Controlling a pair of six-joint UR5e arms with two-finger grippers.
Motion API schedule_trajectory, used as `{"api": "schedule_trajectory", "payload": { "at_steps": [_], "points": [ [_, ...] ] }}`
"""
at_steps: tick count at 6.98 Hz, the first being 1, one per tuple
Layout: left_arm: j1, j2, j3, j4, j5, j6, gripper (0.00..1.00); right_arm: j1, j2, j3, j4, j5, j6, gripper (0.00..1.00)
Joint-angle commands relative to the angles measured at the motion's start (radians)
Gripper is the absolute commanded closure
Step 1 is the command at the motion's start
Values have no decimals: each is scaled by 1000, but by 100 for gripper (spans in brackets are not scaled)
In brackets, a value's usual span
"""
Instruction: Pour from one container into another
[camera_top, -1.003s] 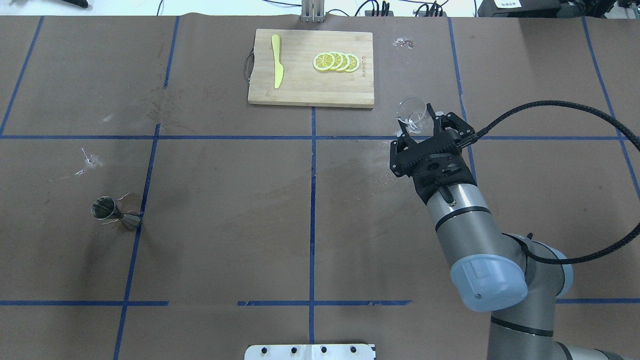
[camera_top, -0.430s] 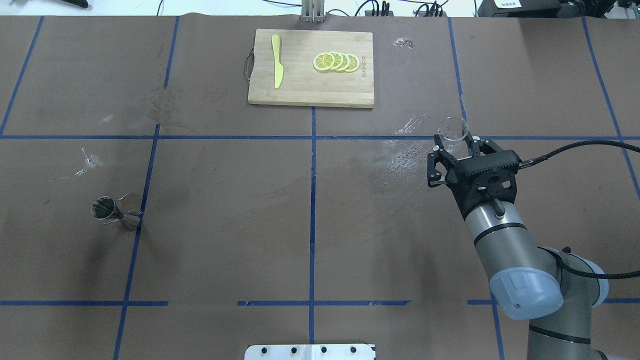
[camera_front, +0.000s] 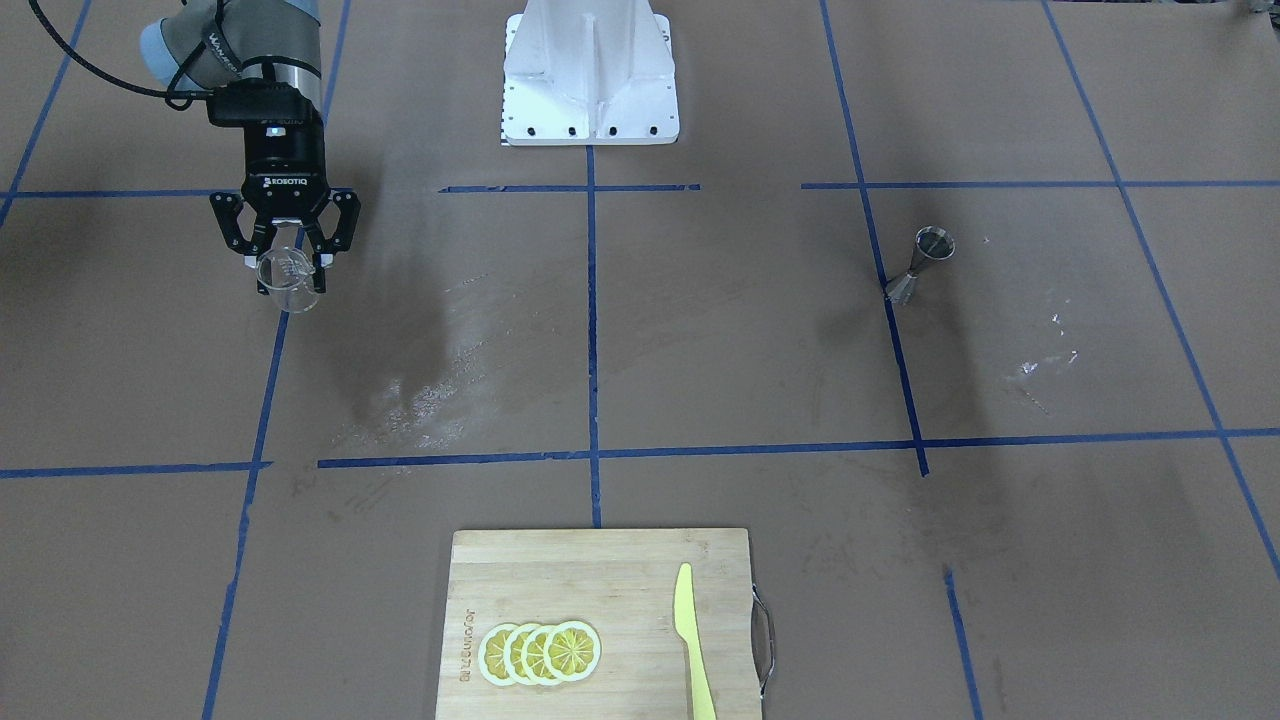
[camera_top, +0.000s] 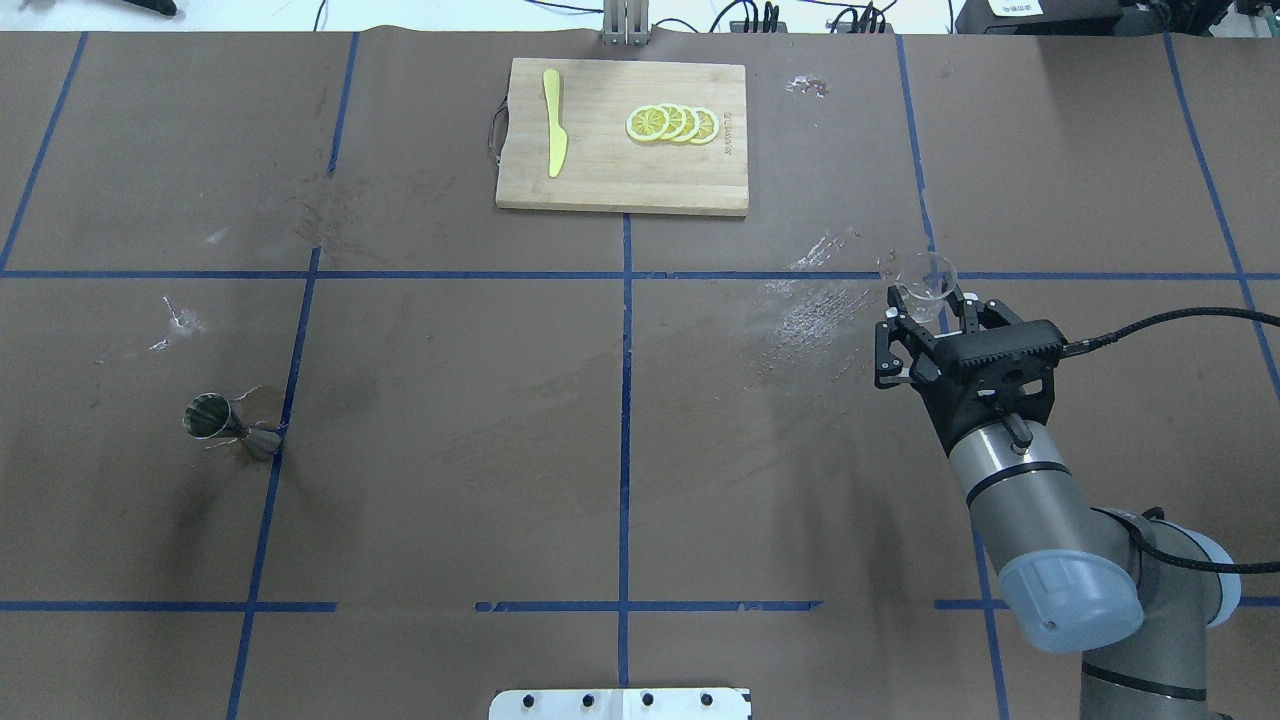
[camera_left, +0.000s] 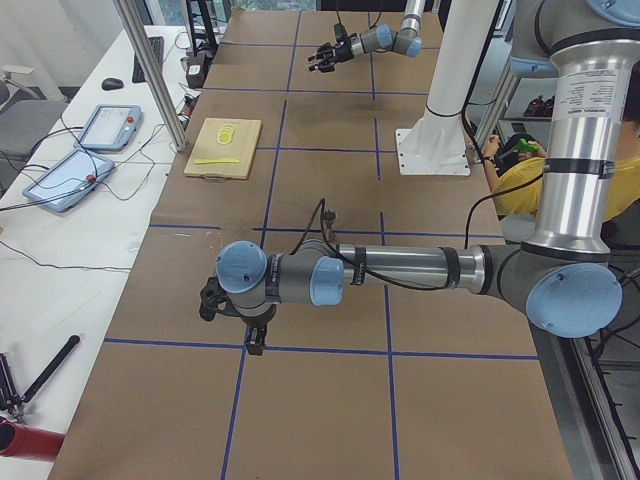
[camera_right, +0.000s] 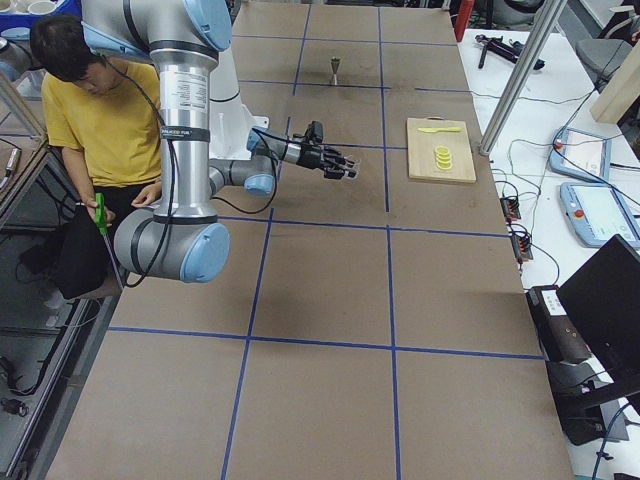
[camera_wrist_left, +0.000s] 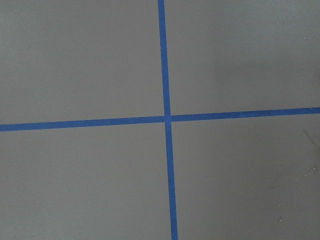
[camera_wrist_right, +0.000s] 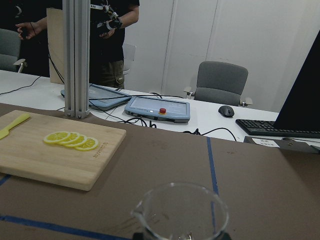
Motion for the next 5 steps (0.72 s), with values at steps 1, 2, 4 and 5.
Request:
{"api": "schedule_trajectory", "payload": {
  "at_steps": [1,2,4,5],
  "points": [
    [0,-3,-1,0,0,0,0,-54,-27,-51,0,-41,94,90],
    [0,-4,-1,-2,0,0,0,-58,-30,-65,2,-37,128,85],
    [0,-6,-1,0,0,0,0,-61,-39,-127,28,-36,166,84],
    [0,-6,-1,0,0,0,0,-63,-41,-182,99,-33,166,83]
  ]
}}
